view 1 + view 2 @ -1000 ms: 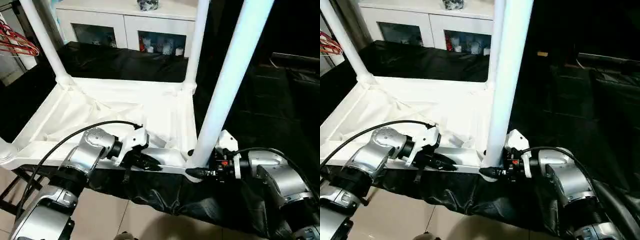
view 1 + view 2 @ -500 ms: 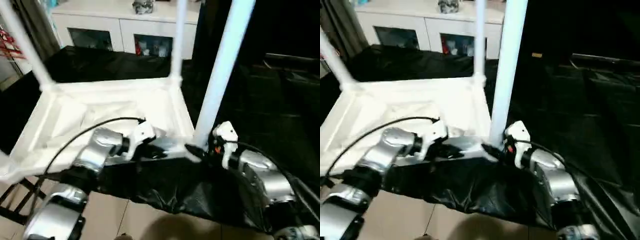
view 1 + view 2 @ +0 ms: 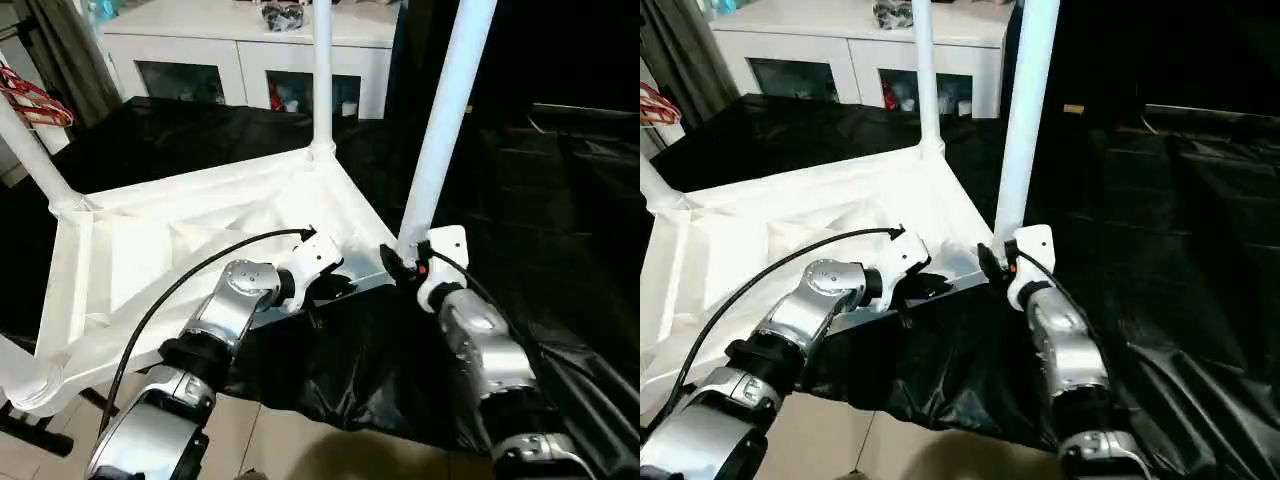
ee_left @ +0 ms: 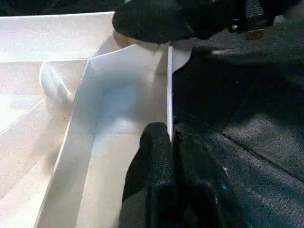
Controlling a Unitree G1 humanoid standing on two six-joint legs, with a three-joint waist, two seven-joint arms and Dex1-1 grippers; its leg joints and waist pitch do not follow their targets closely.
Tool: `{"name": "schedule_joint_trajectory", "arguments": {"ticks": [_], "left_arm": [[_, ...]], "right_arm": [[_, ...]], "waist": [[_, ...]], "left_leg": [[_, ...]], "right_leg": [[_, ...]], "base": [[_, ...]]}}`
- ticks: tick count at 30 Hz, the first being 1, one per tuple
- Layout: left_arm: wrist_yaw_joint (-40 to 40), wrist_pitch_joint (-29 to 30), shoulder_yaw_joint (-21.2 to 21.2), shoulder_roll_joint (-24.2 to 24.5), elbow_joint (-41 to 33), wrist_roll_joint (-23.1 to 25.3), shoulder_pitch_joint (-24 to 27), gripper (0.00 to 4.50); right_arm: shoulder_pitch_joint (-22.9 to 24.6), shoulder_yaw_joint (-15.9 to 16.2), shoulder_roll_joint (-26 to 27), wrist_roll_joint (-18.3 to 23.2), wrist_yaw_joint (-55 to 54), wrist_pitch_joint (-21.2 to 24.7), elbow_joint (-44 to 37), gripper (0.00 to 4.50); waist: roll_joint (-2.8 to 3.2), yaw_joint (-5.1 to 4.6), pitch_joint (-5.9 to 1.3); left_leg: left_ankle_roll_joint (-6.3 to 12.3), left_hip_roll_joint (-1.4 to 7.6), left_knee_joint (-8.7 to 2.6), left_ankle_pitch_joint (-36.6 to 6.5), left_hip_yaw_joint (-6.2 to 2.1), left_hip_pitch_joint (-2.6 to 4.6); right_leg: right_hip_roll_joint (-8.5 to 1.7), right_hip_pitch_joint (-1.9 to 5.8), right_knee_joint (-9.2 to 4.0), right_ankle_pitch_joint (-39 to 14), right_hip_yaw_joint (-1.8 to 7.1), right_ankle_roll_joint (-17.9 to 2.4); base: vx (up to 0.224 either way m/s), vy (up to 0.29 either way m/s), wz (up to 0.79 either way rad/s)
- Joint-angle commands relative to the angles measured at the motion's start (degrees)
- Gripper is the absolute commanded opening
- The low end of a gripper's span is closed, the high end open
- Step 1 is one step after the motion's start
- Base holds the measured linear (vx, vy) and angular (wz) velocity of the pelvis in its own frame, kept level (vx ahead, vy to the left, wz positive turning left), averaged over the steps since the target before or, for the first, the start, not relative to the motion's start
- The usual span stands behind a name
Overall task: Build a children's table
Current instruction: Rotate leg to tighten
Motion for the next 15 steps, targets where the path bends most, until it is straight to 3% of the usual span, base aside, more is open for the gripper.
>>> {"name": "schedule_joint_trajectory", "arguments": {"ticks": [1,2,3,10,11,14,15], "left_arm": [[-3.97,-3.89,-2.26,-0.68,-4.16,-2.32,0.25,0.0],[-5.29,-4.52,-2.49,0.3,-4.54,-2.37,0.57,0.0],[-6.32,-5.24,-2.69,1.08,-4.7,-2.35,0.74,0.0],[-15.99,-7.21,-2.6,6.89,-6.63,-4.27,2.02,0.0],[-17.29,-7.1,-2.51,7.67,-7.06,-4.65,2.04,0.0],[-20.74,-7.18,-2.61,9.55,-7.5,-5.49,1.96,0.0],[-21.46,-7.4,-2.68,9.98,-7.37,-5.57,1.81,0.0]], "right_arm": [[1.11,8.42,-0.93,1.19,13.13,0.68,-1.96,3.74],[1.32,9.18,-2.41,1.35,15.85,0.38,-2.61,3.74],[1.45,9.81,-3.47,1.36,17.77,0.1,-3.01,3.74],[3.03,13.2,-11.71,4.51,36.6,1.56,-7.6,3.74],[3.16,13.79,-12.97,5.0,39.58,1.91,-8.17,3.74],[3.39,14.97,-15.27,6.21,45.04,2.67,-9.39,3.74],[3.47,15.22,-15.84,6.39,46.35,2.72,-9.72,3.74]], "waist": [[-1.93,-0.16,-2.94],[-1.56,0.01,-3.0],[-1.86,-0.15,-2.96],[-1.68,0.15,-3.04],[-1.34,0.26,-3.03],[-1.39,0.48,-3.13],[-0.94,0.69,-3.1]], "left_leg": [[3.07,0.71,-3.78,-10.98,0.11,-0.42],[3.33,0.77,-3.79,-10.61,0.02,-0.44],[4.04,0.77,-3.65,-9.95,0.16,-0.63],[5.88,1.11,-3.16,-7.38,0.32,-0.69],[5.82,1.14,-3.19,-7.58,0.29,-0.61],[6.29,1.3,-2.96,-7.76,0.37,-0.4],[6.25,1.31,-2.96,-8.62,0.39,-0.29]], "right_leg": [[-2.54,2.99,-4.44,-10.38,1.98,-10.16],[-2.6,3.0,-4.36,-10.23,1.94,-10.19],[-2.51,2.9,-4.4,-9.69,1.93,-10.13],[-2.44,2.82,-3.51,-4.08,1.76,-13.13],[-2.48,2.76,-3.47,-4.02,1.74,-13.54],[-2.45,2.68,-3.17,-1.47,1.79,-15.12],[-2.47,2.58,-3.29,-1.79,1.75,-15.5]], "base": [[0.0,0.0,0.0],[0.0,0.0,0.0],[0.0,0.0,0.0],[0.0,0.0,0.0],[0.0,0.0,0.0],[0.0,0.0,0.0],[0.0,0.0,0.0]]}}
